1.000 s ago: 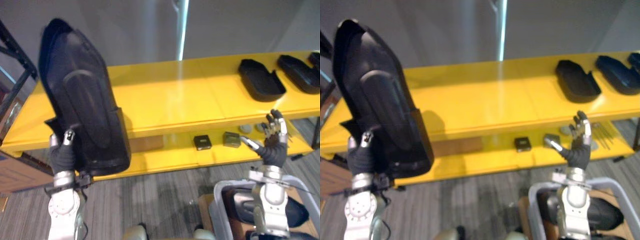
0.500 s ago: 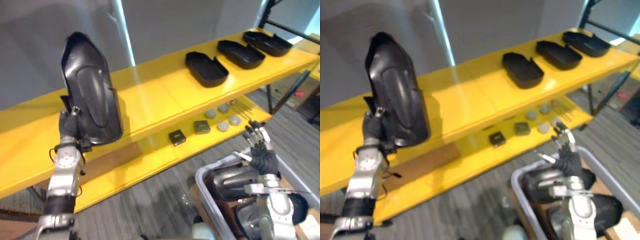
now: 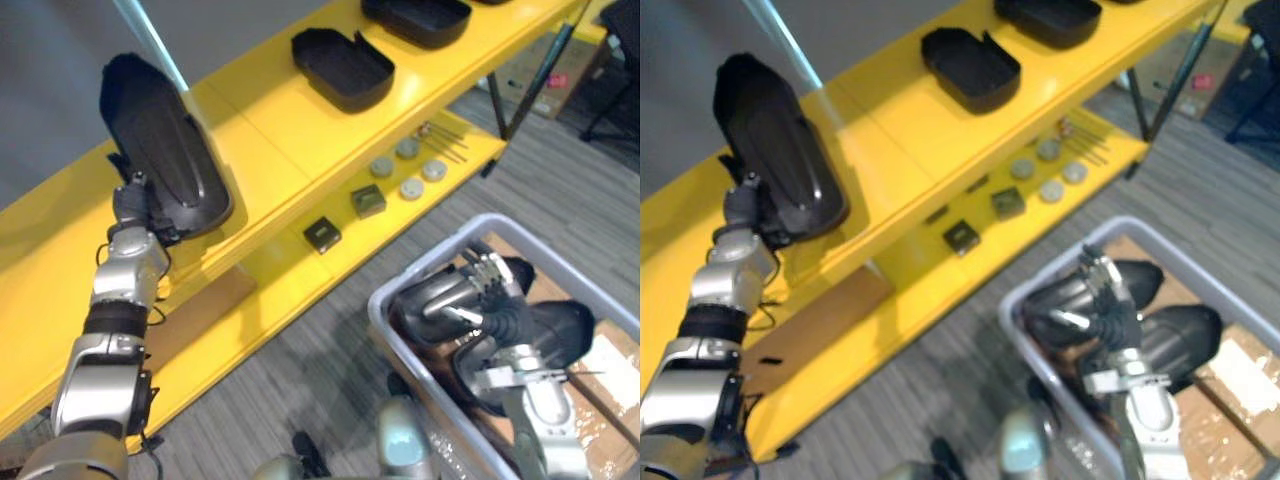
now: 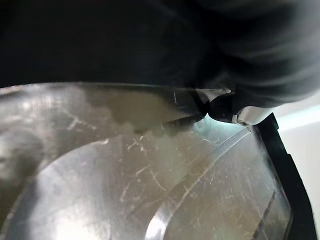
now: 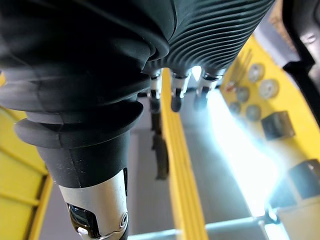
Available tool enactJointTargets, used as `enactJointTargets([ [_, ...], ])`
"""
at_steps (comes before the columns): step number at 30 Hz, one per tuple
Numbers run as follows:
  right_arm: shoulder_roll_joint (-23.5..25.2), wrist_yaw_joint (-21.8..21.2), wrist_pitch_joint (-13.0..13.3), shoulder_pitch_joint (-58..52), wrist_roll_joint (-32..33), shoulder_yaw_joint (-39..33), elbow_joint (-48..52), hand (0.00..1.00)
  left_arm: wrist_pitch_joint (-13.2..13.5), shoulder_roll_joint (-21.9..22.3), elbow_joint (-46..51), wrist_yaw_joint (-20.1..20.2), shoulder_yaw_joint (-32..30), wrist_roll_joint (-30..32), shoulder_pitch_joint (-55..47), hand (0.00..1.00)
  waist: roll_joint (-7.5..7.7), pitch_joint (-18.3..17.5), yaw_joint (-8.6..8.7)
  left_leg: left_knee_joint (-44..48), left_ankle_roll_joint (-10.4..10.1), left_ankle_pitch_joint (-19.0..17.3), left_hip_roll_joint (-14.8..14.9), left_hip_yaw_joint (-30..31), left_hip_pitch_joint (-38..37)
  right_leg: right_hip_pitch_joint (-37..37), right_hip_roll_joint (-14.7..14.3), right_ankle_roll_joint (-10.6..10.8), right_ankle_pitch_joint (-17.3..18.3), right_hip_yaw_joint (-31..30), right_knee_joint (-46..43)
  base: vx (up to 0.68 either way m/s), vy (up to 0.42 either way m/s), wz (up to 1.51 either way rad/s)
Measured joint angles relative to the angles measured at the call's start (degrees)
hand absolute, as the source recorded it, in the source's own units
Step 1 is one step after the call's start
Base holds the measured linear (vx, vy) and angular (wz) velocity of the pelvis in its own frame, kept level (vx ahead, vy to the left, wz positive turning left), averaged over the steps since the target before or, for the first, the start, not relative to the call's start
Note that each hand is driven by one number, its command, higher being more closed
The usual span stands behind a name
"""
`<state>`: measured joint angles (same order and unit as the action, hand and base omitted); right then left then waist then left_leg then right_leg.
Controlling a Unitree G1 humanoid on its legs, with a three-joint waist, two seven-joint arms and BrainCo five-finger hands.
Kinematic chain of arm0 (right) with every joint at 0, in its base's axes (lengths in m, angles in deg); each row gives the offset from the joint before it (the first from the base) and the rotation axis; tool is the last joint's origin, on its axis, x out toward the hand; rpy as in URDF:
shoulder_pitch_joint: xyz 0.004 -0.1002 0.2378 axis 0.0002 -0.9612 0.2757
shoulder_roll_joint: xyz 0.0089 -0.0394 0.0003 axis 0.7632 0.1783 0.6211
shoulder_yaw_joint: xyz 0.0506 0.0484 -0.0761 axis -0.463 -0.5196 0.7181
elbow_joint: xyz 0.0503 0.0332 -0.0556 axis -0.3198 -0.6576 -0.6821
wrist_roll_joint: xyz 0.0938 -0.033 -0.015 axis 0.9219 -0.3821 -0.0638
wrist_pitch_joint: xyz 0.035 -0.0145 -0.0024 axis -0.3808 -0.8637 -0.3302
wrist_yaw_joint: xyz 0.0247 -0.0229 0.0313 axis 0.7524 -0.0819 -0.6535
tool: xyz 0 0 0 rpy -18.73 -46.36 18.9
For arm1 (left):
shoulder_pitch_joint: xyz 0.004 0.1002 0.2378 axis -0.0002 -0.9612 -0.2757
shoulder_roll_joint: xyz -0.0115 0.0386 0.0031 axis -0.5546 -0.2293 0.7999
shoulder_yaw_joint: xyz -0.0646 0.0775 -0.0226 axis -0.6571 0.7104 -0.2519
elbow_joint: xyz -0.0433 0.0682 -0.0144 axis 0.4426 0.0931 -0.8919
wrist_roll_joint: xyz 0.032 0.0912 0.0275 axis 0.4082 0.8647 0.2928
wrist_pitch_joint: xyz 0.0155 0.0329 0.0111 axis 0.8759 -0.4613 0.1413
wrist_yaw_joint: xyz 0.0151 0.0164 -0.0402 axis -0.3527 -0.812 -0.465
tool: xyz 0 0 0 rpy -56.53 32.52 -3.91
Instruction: Walk over and take plastic housings, then place them on the shelf
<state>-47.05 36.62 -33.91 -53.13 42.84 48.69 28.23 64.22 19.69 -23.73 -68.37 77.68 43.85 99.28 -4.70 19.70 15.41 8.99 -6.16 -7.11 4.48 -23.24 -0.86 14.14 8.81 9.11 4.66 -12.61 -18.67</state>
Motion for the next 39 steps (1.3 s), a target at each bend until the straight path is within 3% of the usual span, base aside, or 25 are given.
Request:
enactJointTargets([
  [7,0.0,0.3,-1.0,-2.1,0.9,3.3,2.9,0.00,-2.3,-1.6,-0.5,-4.1,-1.0,-2.0,0.2,1.00,-0.42,1.6,0.75,2.1,0.6,-0.8,0.3,-2.0,1.8,2.8,-0.3,0.1,0.2,-1.7,-1.7,-0.02,0.000,-0.10],
  [13,0.0,0.5,-1.1,-2.9,1.3,5.8,5.8,0.00,-2.7,-1.5,-1.3,-7.6,-1.3,-1.4,1.1,1.00,-0.53,2.2,1.02,4.6,0.4,-2.5,1.2,-2.6,2.8,3.8,-0.8,0.0,0.7,-2.2,-2.9,-0.02,0.000,-0.06],
  [14,0.0,0.6,-1.1,-2.9,1.5,6.2,5.8,0.00,-2.7,-1.4,-1.6,-8.3,-1.8,-1.2,1.7,0.00,-0.60,2.6,1.02,5.4,0.4,-2.8,1.4,-2.6,3.2,4.3,-0.9,0.1,0.9,-2.3,-3.3,0.00,0.000,0.00],
  [20,-0.1,1.4,-1.1,-3.3,2.7,7.8,6.0,0.00,-4.4,-1.4,-1.7,-11.1,-3.6,0.7,2.7,0.00,-0.81,2.8,0.91,6.3,0.4,-2.9,2.2,-4.0,3.3,4.9,-1.4,0.0,1.0,-3.0,-4.5,0.02,-0.004,-0.07],
  [27,-0.7,1.3,-1.1,-4.6,2.8,10.0,7.0,0.00,-4.4,-1.4,-2.1,-13.8,-5.8,1.0,4.0,0.00,-0.83,2.8,0.94,6.8,0.4,-2.9,2.5,-4.3,3.1,4.9,-1.6,0.0,1.2,-3.0,-5.1,0.00,-0.003,-0.01],
  [31,-0.9,1.3,-1.1,-4.9,3.7,10.1,7.0,0.00,-4.3,-1.4,-2.4,-17.3,-6.0,1.5,4.1,0.00,-0.84,2.8,1.01,7.6,0.2,-3.5,2.9,-4.5,3.0,4.9,-1.8,-0.1,1.4,-3.0,-5.5,-0.02,-0.009,-0.03],
  [37,-1.7,1.1,-1.1,-6.0,3.9,12.2,7.0,0.00,-3.7,-1.4,-2.3,-24.5,-11.0,3.1,5.6,0.00,-1.24,2.5,1.13,7.5,0.2,-3.5,2.9,-5.0,2.9,5.1,-1.9,0.0,1.4,-3.1,-5.8,0.00,0.000,0.00],
  [39,-1.6,1.1,-1.0,-7.0,3.9,12.4,7.0,0.00,-1.4,-1.5,-2.1,-28.1,-12.6,3.1,6.7,0.00,-1.46,2.4,1.15,7.3,0.3,-3.5,2.7,-5.0,2.9,5.0,-1.9,0.0,1.3,-3.1,-5.7,0.00,0.000,0.00],
])
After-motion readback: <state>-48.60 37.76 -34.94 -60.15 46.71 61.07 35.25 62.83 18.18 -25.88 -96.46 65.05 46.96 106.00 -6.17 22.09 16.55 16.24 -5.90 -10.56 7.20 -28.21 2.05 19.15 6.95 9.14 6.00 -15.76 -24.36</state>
